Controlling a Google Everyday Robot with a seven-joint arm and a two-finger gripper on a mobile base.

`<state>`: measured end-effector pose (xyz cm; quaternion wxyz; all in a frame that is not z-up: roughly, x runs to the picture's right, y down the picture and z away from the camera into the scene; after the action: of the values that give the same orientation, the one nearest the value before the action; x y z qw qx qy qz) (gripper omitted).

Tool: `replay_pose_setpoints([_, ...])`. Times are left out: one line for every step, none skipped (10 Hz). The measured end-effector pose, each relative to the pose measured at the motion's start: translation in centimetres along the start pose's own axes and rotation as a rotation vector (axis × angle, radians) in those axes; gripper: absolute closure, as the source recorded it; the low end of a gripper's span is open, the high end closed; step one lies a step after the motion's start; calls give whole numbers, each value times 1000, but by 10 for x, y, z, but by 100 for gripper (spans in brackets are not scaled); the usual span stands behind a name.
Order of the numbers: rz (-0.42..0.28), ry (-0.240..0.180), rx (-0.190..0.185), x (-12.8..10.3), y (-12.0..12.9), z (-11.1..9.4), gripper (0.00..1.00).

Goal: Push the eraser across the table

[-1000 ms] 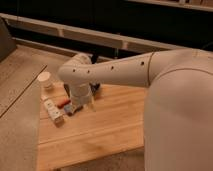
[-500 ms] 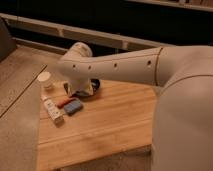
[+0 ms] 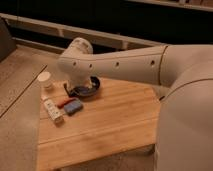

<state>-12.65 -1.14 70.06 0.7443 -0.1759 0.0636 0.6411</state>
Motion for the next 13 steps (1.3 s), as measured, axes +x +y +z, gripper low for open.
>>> replay_pose_setpoints([-1, 1, 0, 0, 0, 0, 35])
replay_pose_setpoints([-5, 4, 2, 0, 0, 1, 36])
replay_pose_setpoints([-24, 16, 9, 0, -1, 4, 45])
replay_pose_setpoints([-49, 31, 17, -3, -1, 9, 53])
replay_pose_setpoints([-101, 66, 25, -9, 3, 23, 65])
replay_pose_setpoints([-125, 85, 26, -14, 5, 31, 70])
replay_pose_setpoints([-171, 127, 24, -29, 9, 55, 84])
replay_pose_setpoints([-188, 147, 26, -38, 9, 67, 88])
replay_pose_setpoints([-199, 156, 25, -43, 9, 75, 88])
replay_pose_setpoints([-203, 163, 23, -45, 9, 79, 88])
replay_pose_setpoints([-203, 162, 24, -45, 9, 78, 88])
replay_pose_setpoints([-203, 164, 25, -45, 7, 79, 88])
replay_pose_setpoints([-203, 182, 27, -42, 3, 84, 88])
